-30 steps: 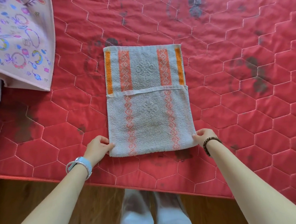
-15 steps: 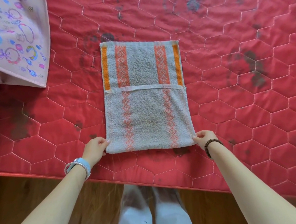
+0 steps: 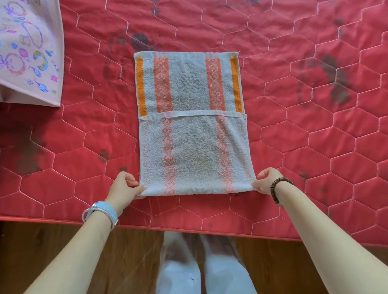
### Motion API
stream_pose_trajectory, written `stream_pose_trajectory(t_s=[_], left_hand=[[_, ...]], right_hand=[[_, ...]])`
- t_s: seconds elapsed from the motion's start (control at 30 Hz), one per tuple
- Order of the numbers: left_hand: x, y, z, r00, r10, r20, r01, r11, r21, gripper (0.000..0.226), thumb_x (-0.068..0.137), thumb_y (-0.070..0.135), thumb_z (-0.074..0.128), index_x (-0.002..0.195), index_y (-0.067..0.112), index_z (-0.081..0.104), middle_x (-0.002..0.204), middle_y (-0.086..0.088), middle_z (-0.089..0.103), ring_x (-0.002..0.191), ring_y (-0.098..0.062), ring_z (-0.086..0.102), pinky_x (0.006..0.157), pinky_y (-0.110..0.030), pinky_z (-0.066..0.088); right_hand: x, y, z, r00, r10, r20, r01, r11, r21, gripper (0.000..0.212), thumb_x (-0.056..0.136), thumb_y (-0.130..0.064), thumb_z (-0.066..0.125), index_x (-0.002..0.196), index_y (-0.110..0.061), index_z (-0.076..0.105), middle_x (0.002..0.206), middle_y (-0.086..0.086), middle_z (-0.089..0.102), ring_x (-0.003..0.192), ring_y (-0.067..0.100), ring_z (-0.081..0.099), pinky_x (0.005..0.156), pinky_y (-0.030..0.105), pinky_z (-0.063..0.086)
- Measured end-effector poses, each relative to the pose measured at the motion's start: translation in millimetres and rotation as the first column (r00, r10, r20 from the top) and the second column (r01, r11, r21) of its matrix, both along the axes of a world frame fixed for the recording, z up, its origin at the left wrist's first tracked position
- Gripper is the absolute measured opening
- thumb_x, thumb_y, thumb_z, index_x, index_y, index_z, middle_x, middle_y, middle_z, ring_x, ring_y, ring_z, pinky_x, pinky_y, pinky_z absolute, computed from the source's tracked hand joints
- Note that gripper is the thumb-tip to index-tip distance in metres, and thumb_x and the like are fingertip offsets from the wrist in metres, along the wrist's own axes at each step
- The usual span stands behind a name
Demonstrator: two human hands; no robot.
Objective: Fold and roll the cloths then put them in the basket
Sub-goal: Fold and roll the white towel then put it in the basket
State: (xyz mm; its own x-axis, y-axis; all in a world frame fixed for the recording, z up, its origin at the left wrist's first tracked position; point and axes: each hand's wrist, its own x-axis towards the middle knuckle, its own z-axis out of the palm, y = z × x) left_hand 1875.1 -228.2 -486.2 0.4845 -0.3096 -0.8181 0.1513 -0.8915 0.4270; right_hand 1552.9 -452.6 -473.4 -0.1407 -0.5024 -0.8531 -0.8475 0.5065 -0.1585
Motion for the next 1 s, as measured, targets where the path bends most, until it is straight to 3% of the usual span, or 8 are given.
stream_pose_trajectory(t_s=[0.13,0.27,0.37,0.47,0.63,0.8,0.93,1.0], left_hand=[[4,-7,12,0.986,-0.024,-0.166,0.017,0.999,-0.042,0.011,0.093,-0.003,0.059,0.092,0.007,0.062,0.087,-0.009,0.051,0.072,-0.014,0.051,0.064,-0.020,0.055],[10,-17,19,0.982,0.036,-0.186,-0.059,0.991,-0.120,0.038,0.095,-0.009,0.036,0.110,0.003,0.068,0.078,-0.005,0.052,0.071,-0.008,0.056,0.076,-0.023,0.057],[14,-16,21,0.990,-0.040,-0.138,0.004,0.968,-0.251,0.036,0.090,-0.016,0.053,0.111,0.009,0.067,0.103,-0.014,0.070,0.084,-0.006,0.068,0.079,-0.015,0.056],[14,-15,22,0.987,-0.158,0.002,0.152,0.946,-0.286,0.038,0.079,-0.011,0.073,0.101,0.020,0.070,0.103,-0.005,0.074,0.083,-0.001,0.069,0.081,-0.016,0.055],[16,-27,13,0.919,-0.174,0.354,0.263,0.939,-0.220,0.013,0.085,0.011,0.075,0.093,0.021,0.072,0.100,-0.005,0.062,0.097,-0.024,0.061,0.089,-0.040,0.051],[22,-59,18,0.936,-0.010,0.352,0.156,0.907,-0.391,0.011,0.098,0.018,0.057,0.103,0.026,0.063,0.095,0.010,0.067,0.090,-0.007,0.059,0.083,-0.026,0.046],[40,-106,22,0.879,0.085,0.469,0.148,0.888,-0.436,0.014,0.101,0.022,0.052,0.095,0.013,0.060,0.082,-0.009,0.062,0.073,-0.008,0.047,0.070,-0.030,0.040],[50,-136,27,0.846,0.133,0.516,0.129,0.888,-0.441,0.020,0.102,0.024,0.050,0.087,0.010,0.054,0.070,-0.002,0.052,0.059,-0.001,0.041,0.060,-0.019,0.035]], right_hand=[[1,-2,8,0.980,0.005,0.197,-0.022,0.996,0.084,0.029,0.086,0.011,0.043,0.081,-0.009,0.062,0.070,0.007,0.052,0.053,0.014,0.045,0.047,0.017,0.043],[10,-14,16,0.947,0.009,0.320,-0.018,0.999,0.026,0.054,0.081,0.017,0.030,0.092,-0.012,0.074,0.077,0.007,0.061,0.063,0.014,0.051,0.073,0.030,0.052],[10,-21,17,0.903,0.190,0.386,-0.169,0.982,-0.089,0.066,0.074,0.026,0.036,0.098,-0.023,0.072,0.101,0.015,0.073,0.079,0.019,0.061,0.071,0.037,0.051],[10,-25,20,0.901,0.279,0.332,-0.206,0.949,-0.239,0.048,0.076,0.016,0.062,0.091,-0.027,0.074,0.097,0.005,0.074,0.085,0.018,0.066,0.082,0.036,0.055],[15,-31,13,0.892,0.432,0.134,-0.300,0.787,-0.539,0.018,0.082,-0.011,0.073,0.100,-0.014,0.074,0.106,0.003,0.058,0.104,0.024,0.054,0.092,0.038,0.044],[42,-54,16,0.882,0.373,0.290,-0.152,0.805,-0.574,0.011,0.092,-0.013,0.059,0.093,-0.024,0.059,0.080,0.001,0.063,0.073,0.016,0.055,0.067,0.034,0.043],[76,-86,19,0.884,0.352,0.307,-0.094,0.779,-0.620,0.006,0.097,-0.021,0.052,0.092,-0.019,0.053,0.067,-0.002,0.054,0.058,0.012,0.045,0.056,0.033,0.035],[97,-109,20,0.892,0.344,0.292,-0.083,0.761,-0.643,0.010,0.098,-0.021,0.051,0.089,-0.018,0.050,0.065,-0.007,0.049,0.058,0.009,0.044,0.056,0.032,0.036]])
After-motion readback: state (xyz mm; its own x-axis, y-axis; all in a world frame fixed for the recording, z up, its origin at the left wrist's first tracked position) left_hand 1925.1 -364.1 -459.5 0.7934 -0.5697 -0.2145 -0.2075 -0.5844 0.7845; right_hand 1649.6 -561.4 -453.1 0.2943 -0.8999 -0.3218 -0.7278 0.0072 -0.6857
